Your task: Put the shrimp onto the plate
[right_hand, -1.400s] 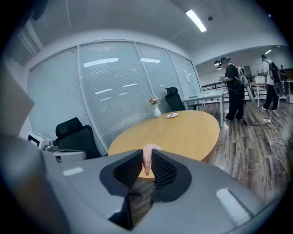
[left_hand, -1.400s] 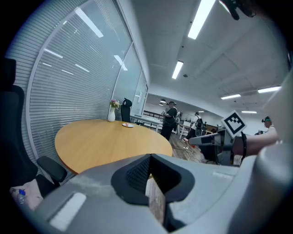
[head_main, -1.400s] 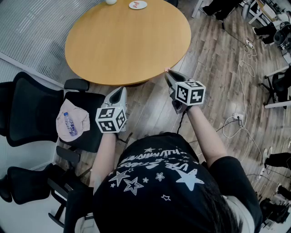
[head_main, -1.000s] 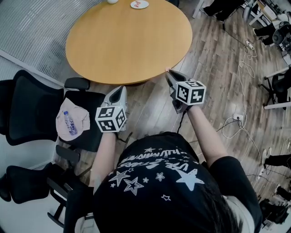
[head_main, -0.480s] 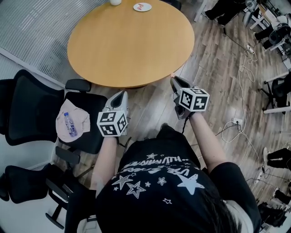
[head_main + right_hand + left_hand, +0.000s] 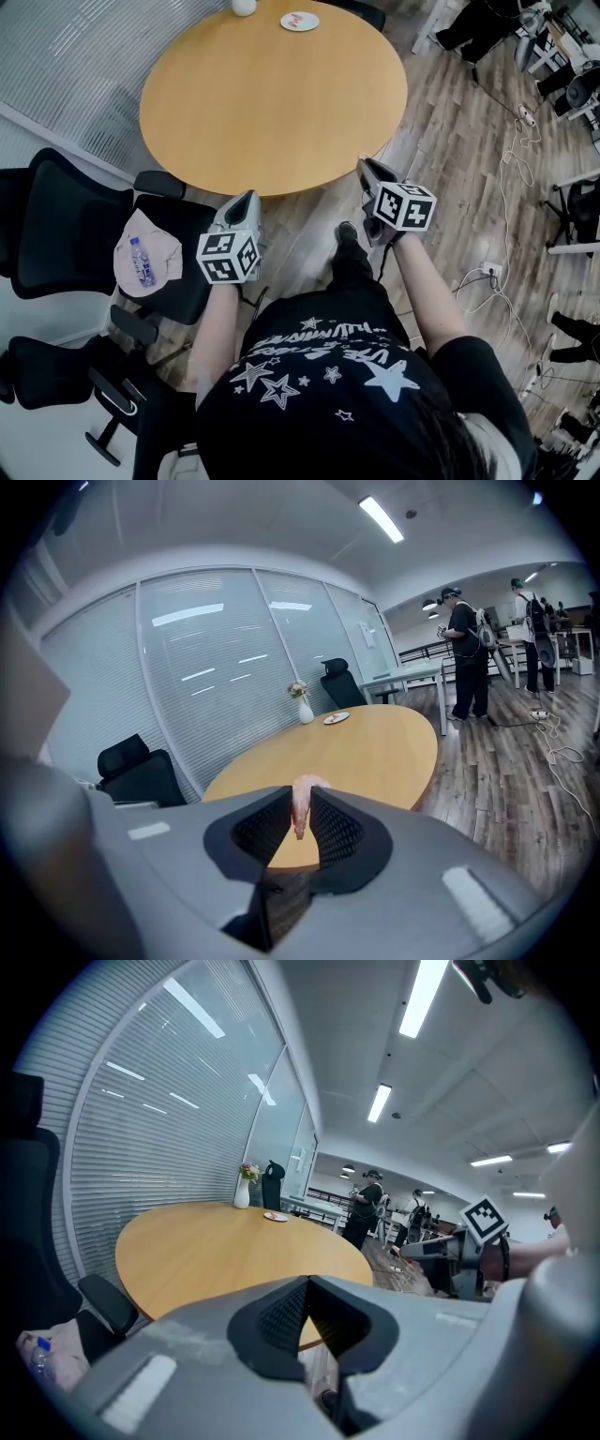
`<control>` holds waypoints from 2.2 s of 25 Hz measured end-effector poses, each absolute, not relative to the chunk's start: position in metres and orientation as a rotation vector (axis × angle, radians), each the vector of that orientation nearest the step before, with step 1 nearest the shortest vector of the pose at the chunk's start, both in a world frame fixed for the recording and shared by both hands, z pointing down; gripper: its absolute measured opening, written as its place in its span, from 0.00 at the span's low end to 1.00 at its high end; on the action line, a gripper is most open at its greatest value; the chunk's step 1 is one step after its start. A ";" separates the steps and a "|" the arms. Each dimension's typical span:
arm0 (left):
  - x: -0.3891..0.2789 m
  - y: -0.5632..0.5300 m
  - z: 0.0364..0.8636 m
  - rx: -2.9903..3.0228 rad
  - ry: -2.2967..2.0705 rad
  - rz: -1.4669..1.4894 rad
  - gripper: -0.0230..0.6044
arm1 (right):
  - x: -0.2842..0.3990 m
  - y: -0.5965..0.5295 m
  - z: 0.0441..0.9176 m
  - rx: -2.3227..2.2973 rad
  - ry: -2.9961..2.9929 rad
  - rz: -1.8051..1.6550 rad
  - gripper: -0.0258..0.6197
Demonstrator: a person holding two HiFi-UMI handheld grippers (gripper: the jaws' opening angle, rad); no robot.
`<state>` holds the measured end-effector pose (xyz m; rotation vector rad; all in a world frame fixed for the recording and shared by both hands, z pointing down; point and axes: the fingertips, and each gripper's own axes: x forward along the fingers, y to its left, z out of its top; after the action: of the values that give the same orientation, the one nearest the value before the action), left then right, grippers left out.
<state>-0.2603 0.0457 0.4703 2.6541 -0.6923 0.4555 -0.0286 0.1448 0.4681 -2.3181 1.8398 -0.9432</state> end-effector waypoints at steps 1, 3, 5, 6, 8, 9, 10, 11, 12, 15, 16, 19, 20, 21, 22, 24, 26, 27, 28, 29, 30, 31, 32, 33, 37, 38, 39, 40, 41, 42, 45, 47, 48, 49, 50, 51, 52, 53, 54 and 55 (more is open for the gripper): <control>-0.255 0.041 0.471 2.646 -0.713 0.458 0.04 | -0.019 0.138 0.469 -2.307 1.847 -0.946 0.14; -0.240 0.032 0.474 2.628 -0.744 0.463 0.04 | 0.000 0.125 0.469 -2.284 1.860 -0.946 0.14; -0.225 0.026 0.475 2.614 -0.768 0.473 0.04 | 0.019 0.112 0.468 -2.262 1.880 -0.947 0.14; -0.218 0.023 0.476 2.607 -0.782 0.478 0.04 | 0.028 0.105 0.468 -2.249 1.894 -0.951 0.14; -0.202 0.016 0.476 2.594 -0.813 0.487 0.04 | 0.046 0.093 0.469 -2.223 1.924 -0.961 0.14; -0.194 0.012 0.476 2.587 -0.832 0.490 0.04 | 0.057 0.086 0.469 -2.211 1.938 -0.967 0.14; -0.185 0.008 0.475 2.579 -0.850 0.492 0.04 | 0.067 0.080 0.469 -2.199 1.952 -0.973 0.14; -0.176 0.004 0.474 2.572 -0.867 0.493 0.04 | 0.078 0.074 0.469 -2.190 1.965 -0.979 0.14; -0.167 0.001 0.473 2.565 -0.883 0.494 0.04 | 0.089 0.068 0.469 -2.181 1.976 -0.984 0.14; -0.142 -0.009 0.470 2.555 -0.924 0.496 0.04 | 0.121 0.051 0.468 -2.156 2.002 -0.989 0.14; -0.134 -0.012 0.469 2.551 -0.936 0.496 0.04 | 0.130 0.046 0.467 -2.146 2.010 -0.989 0.14; -0.112 -0.020 0.468 2.535 -0.978 0.495 0.04 | 0.156 0.032 0.467 -2.112 2.035 -0.993 0.14; -0.105 -0.023 0.468 2.530 -0.993 0.494 0.04 | 0.164 0.028 0.468 -2.101 2.044 -0.997 0.14; -0.098 -0.025 0.467 2.526 -1.006 0.495 0.04 | 0.172 0.025 0.469 -2.090 2.053 -1.002 0.14; -0.091 -0.027 0.466 2.525 -1.018 0.497 0.04 | 0.180 0.021 0.470 -2.081 2.062 -1.006 0.14; -0.080 -0.031 0.465 2.523 -1.040 0.501 0.04 | 0.194 0.014 0.472 -2.064 2.080 -1.013 0.14; -0.073 -0.037 0.463 2.517 -1.068 0.499 0.04 | 0.205 0.004 0.472 -2.045 2.097 -1.015 0.14; -0.070 -0.041 0.462 2.513 -1.083 0.496 0.04 | 0.210 -0.002 0.471 -2.034 2.108 -1.012 0.14; -0.069 -0.044 0.460 2.508 -1.096 0.494 0.04 | 0.213 -0.007 0.470 -2.024 2.118 -1.007 0.14; -0.067 -0.048 0.459 2.505 -1.109 0.491 0.04 | 0.216 -0.013 0.469 -2.016 2.129 -1.003 0.14; -0.065 -0.051 0.458 2.502 -1.119 0.488 0.04 | 0.219 -0.018 0.468 -2.010 2.138 -1.000 0.14; -0.064 -0.055 0.457 2.500 -1.127 0.486 0.04 | 0.221 -0.024 0.467 -2.006 2.145 -0.998 0.14; -0.062 -0.058 0.455 2.500 -1.133 0.482 0.04 | 0.223 -0.029 0.467 -2.002 2.149 -0.997 0.14; -0.060 -0.061 0.453 2.500 -1.137 0.478 0.04 | 0.224 -0.033 0.467 -1.997 2.152 -0.997 0.14; -0.052 -0.074 0.449 2.501 -1.133 0.464 0.04 | 0.226 -0.050 0.470 -1.995 2.159 -1.009 0.14; -0.049 -0.077 0.450 2.501 -1.128 0.463 0.04 | 0.228 -0.053 0.471 -2.001 2.157 -1.015 0.14; -0.048 -0.081 0.450 2.503 -1.122 0.462 0.04 | 0.229 -0.056 0.473 -2.008 2.153 -1.020 0.14; -0.046 -0.087 0.449 2.506 -1.115 0.458 0.04 | 0.230 -0.061 0.474 -2.016 2.148 -1.021 0.14; -0.044 -0.095 0.448 2.513 -1.110 0.451 0.04 | 0.232 -0.067 0.474 -2.026 2.144 -1.017 0.14; -0.043 -0.103 0.447 2.521 -1.106 0.443 0.04 | 0.232 -0.074 0.474 -2.035 2.141 -1.013 0.14; -0.048 -0.123 0.447 2.534 -1.098 0.438 0.04 | 0.225 -0.090 0.479 -2.046 2.134 -1.023 0.14; -0.046 -0.135 0.445 2.540 -1.085 0.428 0.04 | 0.227 -0.099 0.478 -2.059 2.136 -1.024 0.14; -0.042 -0.143 0.443 2.545 -1.078 0.417 0.04 | 0.232 -0.105 0.475 -2.072 2.136 -1.014 0.14; -0.039 -0.151 0.440 2.551 -1.071 0.405 0.04 | 0.236 -0.113 0.470 -2.085 2.134 -1.000 0.14; -0.036 -0.160 0.438 2.557 -1.065 0.397 0.04 | 0.240 -0.120 0.466 -2.092 2.130 -0.986 0.14; -0.034 -0.168 0.437 2.564 -1.060 0.394 0.04 | 0.242 -0.129 0.462 -2.095 2.126 -0.973 0.14; -0.033 -0.176 0.436 2.571 -1.055 0.395 0.04 | 0.244 -0.137 0.459 -2.100 2.125 -0.964 0.14; -0.032 -0.182 0.436 2.579 -1.051 0.399 0.04 | 0.246 -0.145 0.458 -2.109 2.125 -0.959 0.14; -0.030 -0.189 0.435 2.587 -1.048 0.401 0.04 | 0.249 -0.152 0.458 -2.120 2.126 -0.956 0.14; -0.029 -0.194 0.434 2.596 -1.046 0.399 0.04 | 0.252 -0.159 0.458 -2.131 2.127 -0.955 0.14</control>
<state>-0.0288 -0.1942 0.4341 2.5957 -1.0459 0.3993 0.2520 -0.1591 0.4577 -2.1306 2.1273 -0.9548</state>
